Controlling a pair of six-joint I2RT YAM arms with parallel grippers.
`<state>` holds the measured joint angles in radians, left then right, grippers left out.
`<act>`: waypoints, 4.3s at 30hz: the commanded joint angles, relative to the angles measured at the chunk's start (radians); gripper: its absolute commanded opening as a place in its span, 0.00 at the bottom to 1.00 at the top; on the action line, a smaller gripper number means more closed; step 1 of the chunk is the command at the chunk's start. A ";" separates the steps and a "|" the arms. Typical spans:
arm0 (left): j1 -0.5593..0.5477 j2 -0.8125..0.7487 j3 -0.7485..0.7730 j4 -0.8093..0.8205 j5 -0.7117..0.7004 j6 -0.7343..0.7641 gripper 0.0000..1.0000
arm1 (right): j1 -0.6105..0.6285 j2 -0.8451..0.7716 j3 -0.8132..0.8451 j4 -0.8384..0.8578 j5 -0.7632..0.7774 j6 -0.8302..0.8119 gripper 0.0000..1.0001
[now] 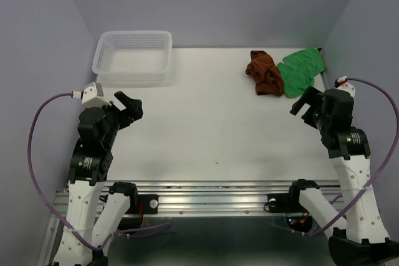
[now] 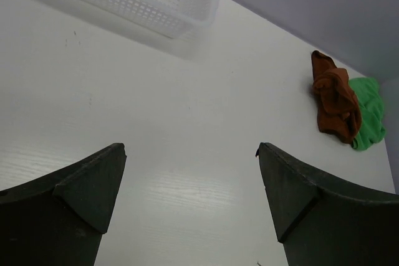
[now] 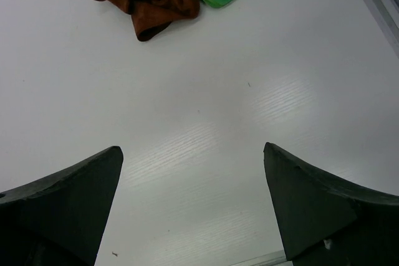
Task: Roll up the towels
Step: Grab a towel with the right arm, then move the towel to the center of the board, then flatten the towel
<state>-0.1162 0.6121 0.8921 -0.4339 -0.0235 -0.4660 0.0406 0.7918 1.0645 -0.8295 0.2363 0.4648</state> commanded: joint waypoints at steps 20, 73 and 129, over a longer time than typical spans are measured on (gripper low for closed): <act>0.003 0.075 -0.055 0.060 0.007 -0.029 0.99 | 0.056 0.286 0.027 0.306 -0.290 -0.268 1.00; 0.003 0.078 -0.113 0.106 0.194 -0.069 0.99 | 0.324 0.857 0.750 0.400 -0.508 -0.281 0.01; -0.237 0.538 -0.286 0.132 0.019 -0.361 0.99 | 0.245 0.458 -0.195 0.507 -0.230 -0.152 1.00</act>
<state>-0.3340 1.1290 0.5514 -0.3401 0.0128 -0.8299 0.1928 1.3045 0.8944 -0.3332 0.1978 0.3679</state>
